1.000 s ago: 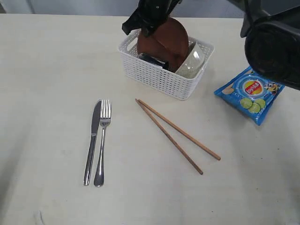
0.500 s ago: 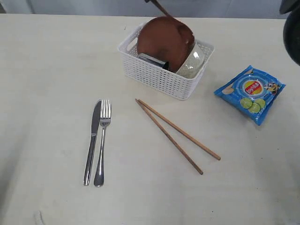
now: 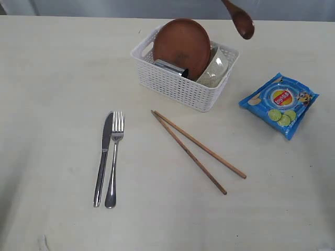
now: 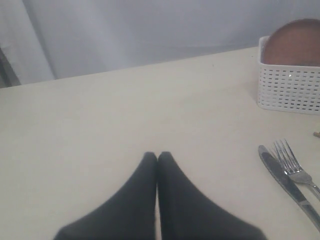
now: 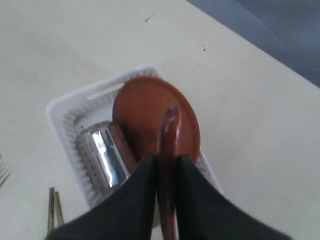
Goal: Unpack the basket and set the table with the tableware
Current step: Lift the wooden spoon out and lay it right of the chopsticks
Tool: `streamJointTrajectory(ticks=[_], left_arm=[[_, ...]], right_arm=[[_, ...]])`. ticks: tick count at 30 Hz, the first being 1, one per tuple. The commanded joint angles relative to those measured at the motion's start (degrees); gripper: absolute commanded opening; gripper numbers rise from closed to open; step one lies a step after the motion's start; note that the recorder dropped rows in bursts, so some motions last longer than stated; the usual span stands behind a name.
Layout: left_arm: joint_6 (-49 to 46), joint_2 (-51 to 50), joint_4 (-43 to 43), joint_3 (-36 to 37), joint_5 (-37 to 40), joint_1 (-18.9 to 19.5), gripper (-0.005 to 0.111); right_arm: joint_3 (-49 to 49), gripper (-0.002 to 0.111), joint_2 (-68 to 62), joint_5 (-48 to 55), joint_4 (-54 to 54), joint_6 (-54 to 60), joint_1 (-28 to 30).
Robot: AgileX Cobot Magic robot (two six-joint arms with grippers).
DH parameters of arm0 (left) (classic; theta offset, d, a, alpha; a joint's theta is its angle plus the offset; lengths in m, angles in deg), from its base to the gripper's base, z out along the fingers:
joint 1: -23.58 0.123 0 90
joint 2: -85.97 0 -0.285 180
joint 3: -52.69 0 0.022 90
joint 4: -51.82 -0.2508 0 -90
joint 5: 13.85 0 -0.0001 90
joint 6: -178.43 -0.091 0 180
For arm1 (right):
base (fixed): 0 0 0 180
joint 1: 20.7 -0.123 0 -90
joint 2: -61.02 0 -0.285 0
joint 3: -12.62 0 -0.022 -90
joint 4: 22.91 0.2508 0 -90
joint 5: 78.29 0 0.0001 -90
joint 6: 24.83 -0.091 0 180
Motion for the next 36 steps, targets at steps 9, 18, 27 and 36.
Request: streamJointTrajectory(ticks=[9,18,27,36], left_arm=[[0.02,0.19,0.1,0.13,-0.43,0.14,0.0],[0.02,0.19,0.1,0.13,-0.43,0.14,0.0],[0.02,0.19,0.1,0.13,-0.43,0.14,0.0],[0.02,0.19,0.1,0.13,-0.43,0.14,0.0]], right_arm=[[-36.98,0.0,19.15,-8.43,6.71,-0.01,4.78],[-60.7,0.0,22.7,-16.83,7.33,2.38,15.03],[-72.58,0.0,22.61,-30.38,33.67,17.37,17.99],[-76.0,0.01,21.62,-38.99,39.45,19.04,18.08]])
